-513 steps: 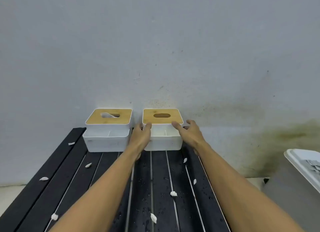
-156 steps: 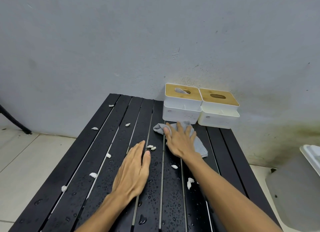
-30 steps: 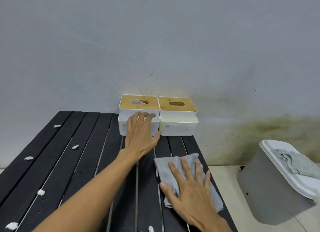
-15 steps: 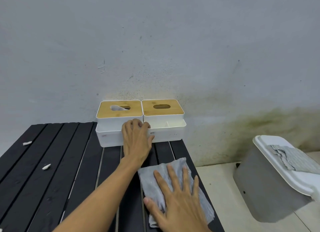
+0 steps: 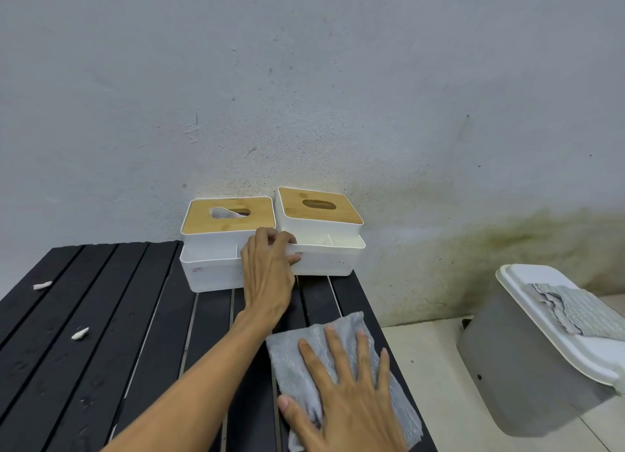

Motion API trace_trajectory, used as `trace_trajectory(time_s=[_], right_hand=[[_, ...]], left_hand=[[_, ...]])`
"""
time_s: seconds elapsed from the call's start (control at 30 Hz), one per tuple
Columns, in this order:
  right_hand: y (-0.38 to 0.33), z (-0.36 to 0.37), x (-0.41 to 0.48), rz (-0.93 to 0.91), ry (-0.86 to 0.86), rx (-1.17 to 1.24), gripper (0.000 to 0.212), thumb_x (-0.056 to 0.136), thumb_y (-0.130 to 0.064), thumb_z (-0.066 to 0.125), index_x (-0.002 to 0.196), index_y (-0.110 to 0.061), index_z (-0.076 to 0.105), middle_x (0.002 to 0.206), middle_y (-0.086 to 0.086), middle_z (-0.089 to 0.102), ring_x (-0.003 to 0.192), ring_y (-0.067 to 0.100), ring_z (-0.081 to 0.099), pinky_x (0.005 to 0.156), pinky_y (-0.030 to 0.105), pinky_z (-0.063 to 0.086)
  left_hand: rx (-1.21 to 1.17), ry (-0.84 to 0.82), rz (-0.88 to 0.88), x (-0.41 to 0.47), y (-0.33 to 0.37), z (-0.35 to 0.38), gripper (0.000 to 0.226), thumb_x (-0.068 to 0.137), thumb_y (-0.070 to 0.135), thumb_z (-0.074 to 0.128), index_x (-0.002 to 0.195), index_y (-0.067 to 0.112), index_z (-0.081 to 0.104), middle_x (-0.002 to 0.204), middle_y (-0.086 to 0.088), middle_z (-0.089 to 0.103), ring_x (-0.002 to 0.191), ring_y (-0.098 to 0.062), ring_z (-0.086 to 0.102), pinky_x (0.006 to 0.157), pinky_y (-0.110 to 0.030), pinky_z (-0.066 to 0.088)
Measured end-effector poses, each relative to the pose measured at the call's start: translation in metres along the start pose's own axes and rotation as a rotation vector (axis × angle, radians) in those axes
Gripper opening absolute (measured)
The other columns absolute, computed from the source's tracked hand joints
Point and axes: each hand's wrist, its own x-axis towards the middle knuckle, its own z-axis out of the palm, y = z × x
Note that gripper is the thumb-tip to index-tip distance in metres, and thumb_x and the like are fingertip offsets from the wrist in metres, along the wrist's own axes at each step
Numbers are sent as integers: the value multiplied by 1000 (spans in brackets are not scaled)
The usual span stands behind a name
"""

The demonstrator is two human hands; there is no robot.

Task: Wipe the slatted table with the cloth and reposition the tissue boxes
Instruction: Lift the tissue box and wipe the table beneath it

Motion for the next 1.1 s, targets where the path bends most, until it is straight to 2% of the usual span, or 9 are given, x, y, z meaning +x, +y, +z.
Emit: trace_trajectory(time_s=[0.13,0.27,0.43,0.53,0.6,0.67,0.77,0.83,1.1], right_hand=[[0,1,0,-7,17,-30,94,75,-93,19,155,-44,24,168,-5,5,154,30,-10,111,63,8],[0,-4,-1,7,-24,-66,87,77,-91,19,140,-42,54,148,2,52,153,29,-11,110,62,8],[-2,-14,-2,29,-143,-33,85,77,-91,20,136,-43,58,146,1,55,149,33,11,111,60,8],[-5,-22,-1,36,-195,-11,80,81,-86,21,135,-42,60,144,2,57,137,38,32,107,60,17],[-7,-26,1,67,-224,7,73,88,-80,20,138,-42,56,146,2,55,136,39,37,105,60,21],[-6,-34,8,92,-238,30,68,92,-76,17,145,-45,47,155,1,43,142,43,35,108,59,17],[-3,-41,33,125,-321,101,77,85,-76,-2,156,-49,7,167,-5,-9,153,37,-12,119,52,-14],[1,-37,54,156,-344,111,78,85,-73,-5,158,-44,1,167,-3,-15,151,35,-19,120,54,-15],[16,15,167,216,-305,145,66,100,-64,18,159,-34,17,168,7,4,152,41,-2,121,57,-3]], left_hand=[[-71,-22,-22,0,4,-1,25,84,7,74,107,13,66,111,-11,55,99,-27,55,86,-27,30],[-149,-19,-43,1,9,-4,23,87,10,70,110,14,65,116,-8,53,96,-28,55,75,-29,38],[-271,35,-45,9,15,-14,19,90,10,67,109,12,63,119,-6,49,97,-11,49,73,-19,39],[-358,63,-21,17,17,-24,19,90,9,67,108,12,63,118,-4,49,101,-18,55,81,-26,50],[-373,77,2,22,16,-33,20,89,7,68,107,12,64,117,-4,49,102,-19,55,84,-31,53],[-379,89,24,26,15,-42,22,87,4,69,107,12,64,114,-4,50,99,-18,56,80,-18,49],[-373,111,50,31,14,-54,26,85,-1,71,107,11,65,111,-6,50,95,-16,58,75,-3,40],[-386,121,57,35,14,-60,27,83,-4,71,107,8,65,111,-9,51,90,-12,56,76,0,38],[-397,163,65,51,3,-70,27,85,13,73,107,24,63,109,8,47,91,4,55,82,-56,51]])
